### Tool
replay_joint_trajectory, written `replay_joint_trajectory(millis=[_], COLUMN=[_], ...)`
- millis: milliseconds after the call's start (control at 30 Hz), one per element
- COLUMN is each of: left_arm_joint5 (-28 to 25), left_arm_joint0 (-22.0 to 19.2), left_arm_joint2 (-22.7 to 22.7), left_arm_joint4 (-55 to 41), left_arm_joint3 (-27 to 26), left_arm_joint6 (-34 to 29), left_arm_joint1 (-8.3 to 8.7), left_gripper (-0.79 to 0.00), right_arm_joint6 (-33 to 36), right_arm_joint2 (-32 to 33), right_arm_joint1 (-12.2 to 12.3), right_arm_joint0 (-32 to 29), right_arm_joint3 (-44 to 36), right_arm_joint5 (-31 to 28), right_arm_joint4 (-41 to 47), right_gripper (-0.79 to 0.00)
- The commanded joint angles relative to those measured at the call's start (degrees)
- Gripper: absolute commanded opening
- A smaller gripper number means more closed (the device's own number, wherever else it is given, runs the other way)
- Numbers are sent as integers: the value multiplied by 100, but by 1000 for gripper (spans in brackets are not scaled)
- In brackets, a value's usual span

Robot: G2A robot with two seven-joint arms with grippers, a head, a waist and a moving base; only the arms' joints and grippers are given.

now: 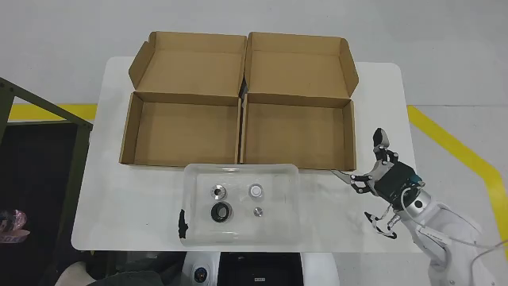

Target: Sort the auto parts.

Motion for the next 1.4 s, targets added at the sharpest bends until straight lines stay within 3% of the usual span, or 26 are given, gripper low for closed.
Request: replay_joint_trajectory(millis=[0, 567, 900, 1367], left_arm_joint5=[0, 0, 0, 0], left_arm_joint0=[0, 0, 0, 0], left_arm_joint2=[0, 0, 0, 0], left_arm_joint4=[0, 0, 0, 0], left_arm_joint3=[0, 0, 0, 0], left_arm_joint6=[0, 0, 0, 0], left_arm_joint1=[0, 0, 0, 0], left_gripper=[-1, 0, 0, 0], right_arm_joint6=[0, 153, 1507, 3065], right_arm_joint2=[0, -92, -710, -1861], right_arm_joint1=[0, 6, 79, 135], right_arm_joint0=[0, 54, 641, 1370], right_arm_joint3=[0, -23, -113, -203], right_arm_joint5=[0, 0, -868, -1465], right_arm_joint4=[0, 11, 344, 940], right_gripper=[-1, 0, 0, 0])
